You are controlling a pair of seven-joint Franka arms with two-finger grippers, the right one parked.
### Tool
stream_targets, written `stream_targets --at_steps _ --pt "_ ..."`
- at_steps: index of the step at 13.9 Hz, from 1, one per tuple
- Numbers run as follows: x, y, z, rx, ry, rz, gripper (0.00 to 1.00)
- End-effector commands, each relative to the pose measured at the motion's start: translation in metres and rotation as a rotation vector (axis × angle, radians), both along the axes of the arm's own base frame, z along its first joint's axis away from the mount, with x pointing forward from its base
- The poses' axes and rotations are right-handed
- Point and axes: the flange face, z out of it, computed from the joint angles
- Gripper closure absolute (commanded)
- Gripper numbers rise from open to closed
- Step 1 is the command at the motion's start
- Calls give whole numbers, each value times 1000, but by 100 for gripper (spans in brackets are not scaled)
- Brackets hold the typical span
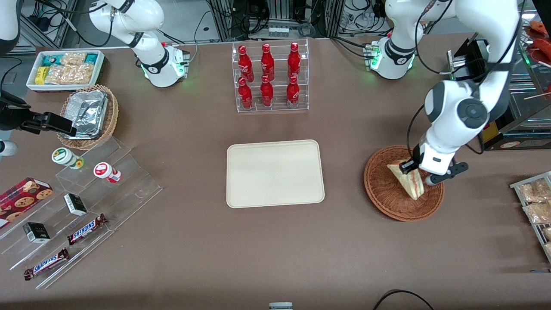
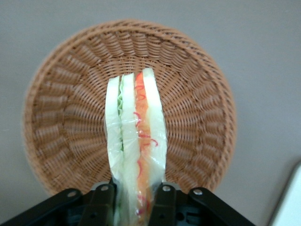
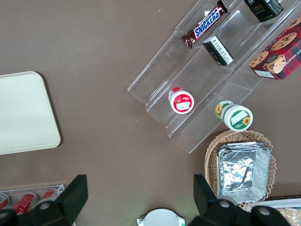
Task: Place sandwich from basket to tray
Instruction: 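Carry the sandwich with the left gripper over the cream tray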
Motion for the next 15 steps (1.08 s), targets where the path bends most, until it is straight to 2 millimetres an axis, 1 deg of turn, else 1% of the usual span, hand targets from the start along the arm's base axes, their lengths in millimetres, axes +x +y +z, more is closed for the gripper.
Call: stream_targets --at_steps 1,2,3,5,8,11,12,13,15 --pt "20 -39 62 9 19 -72 100" --pt "26 -56 73 5 17 -94 100" --pt "26 -81 82 0 10 -131 100" --pt "27 -125 91 -15 -10 -184 100" --pt "23 -202 85 -28 -15 -248 100" --pt "16 -271 66 -40 -3 -274 100" --pt "16 -290 58 -46 2 -289 100" --pt "12 -309 47 -47 10 -312 100" --pt "-4 -349 22 -44 30 -365 100"
